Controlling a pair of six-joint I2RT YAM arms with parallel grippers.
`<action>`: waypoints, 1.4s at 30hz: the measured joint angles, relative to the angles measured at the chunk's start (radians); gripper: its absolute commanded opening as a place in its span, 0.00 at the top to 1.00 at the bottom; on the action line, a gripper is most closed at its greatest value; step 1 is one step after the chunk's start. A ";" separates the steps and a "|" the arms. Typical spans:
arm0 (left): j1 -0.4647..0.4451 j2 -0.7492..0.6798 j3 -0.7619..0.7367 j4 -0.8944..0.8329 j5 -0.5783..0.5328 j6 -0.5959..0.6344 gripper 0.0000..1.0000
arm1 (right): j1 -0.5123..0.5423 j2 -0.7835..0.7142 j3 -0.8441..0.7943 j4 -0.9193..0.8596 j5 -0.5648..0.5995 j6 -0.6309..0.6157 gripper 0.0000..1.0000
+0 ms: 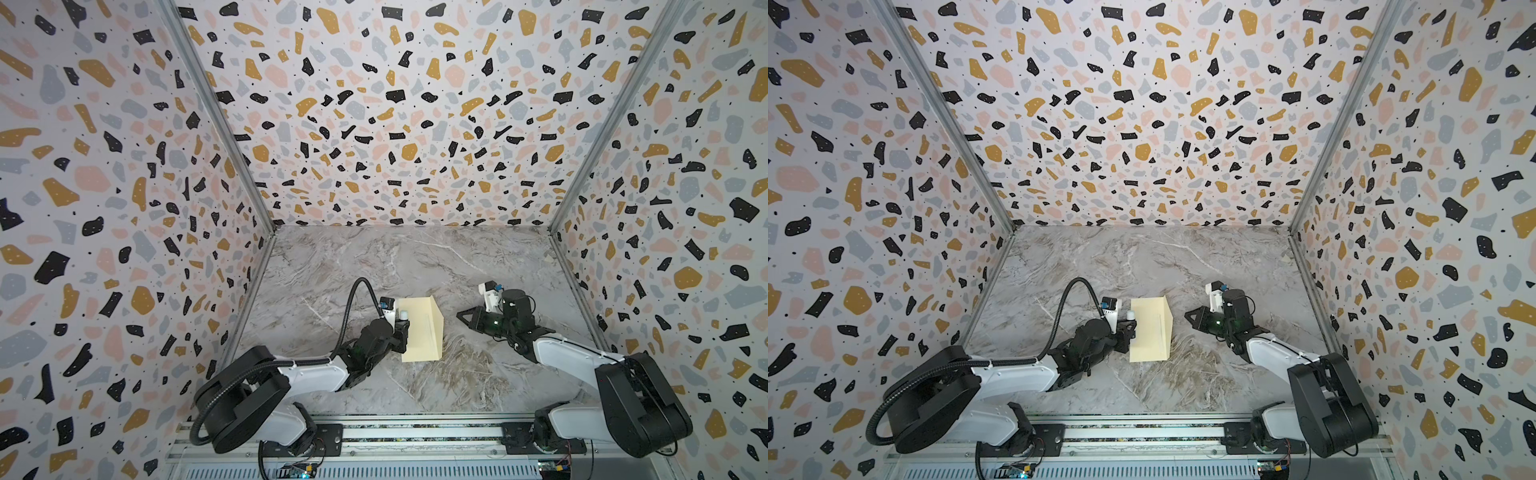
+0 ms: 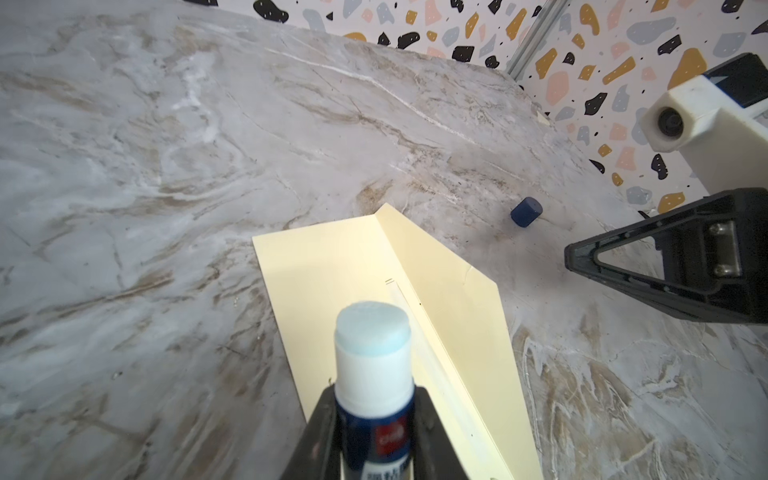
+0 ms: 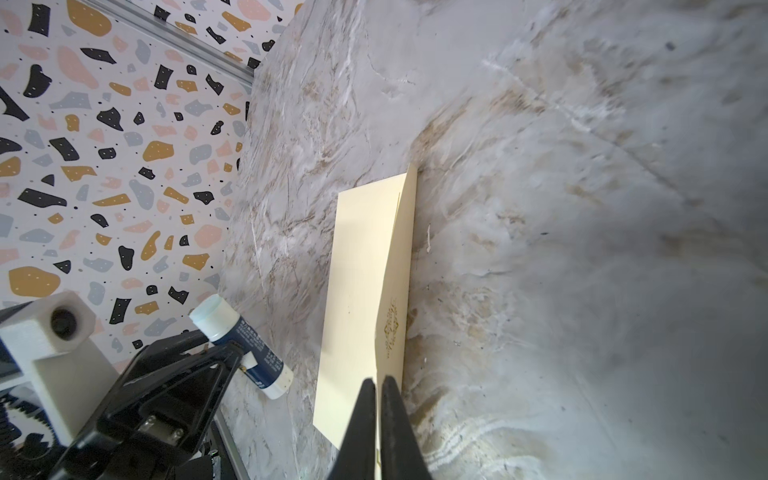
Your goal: Place the letter into the envelope and seal it
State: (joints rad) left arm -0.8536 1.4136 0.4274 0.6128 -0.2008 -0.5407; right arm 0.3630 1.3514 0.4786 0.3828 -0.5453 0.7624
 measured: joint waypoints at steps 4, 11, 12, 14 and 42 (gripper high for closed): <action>0.000 0.034 -0.003 0.022 0.001 -0.027 1.00 | 0.049 0.060 -0.006 0.063 0.001 0.041 0.95; 0.000 0.080 -0.008 0.044 -0.002 -0.055 1.00 | 0.068 0.124 -0.027 0.149 0.002 0.098 0.96; 0.000 0.087 -0.008 0.047 -0.002 -0.056 1.00 | 0.068 0.128 -0.027 0.157 0.003 0.104 0.96; 0.000 0.095 -0.009 0.048 -0.003 -0.060 1.00 | 0.068 0.130 -0.027 0.171 0.005 0.112 0.96; 0.000 0.153 -0.005 0.100 -0.026 -0.078 1.00 | 0.188 0.294 0.035 0.275 0.031 0.179 0.96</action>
State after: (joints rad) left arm -0.8536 1.5661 0.4221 0.7128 -0.2268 -0.6186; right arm 0.5514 1.6455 0.5133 0.6579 -0.5140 0.9413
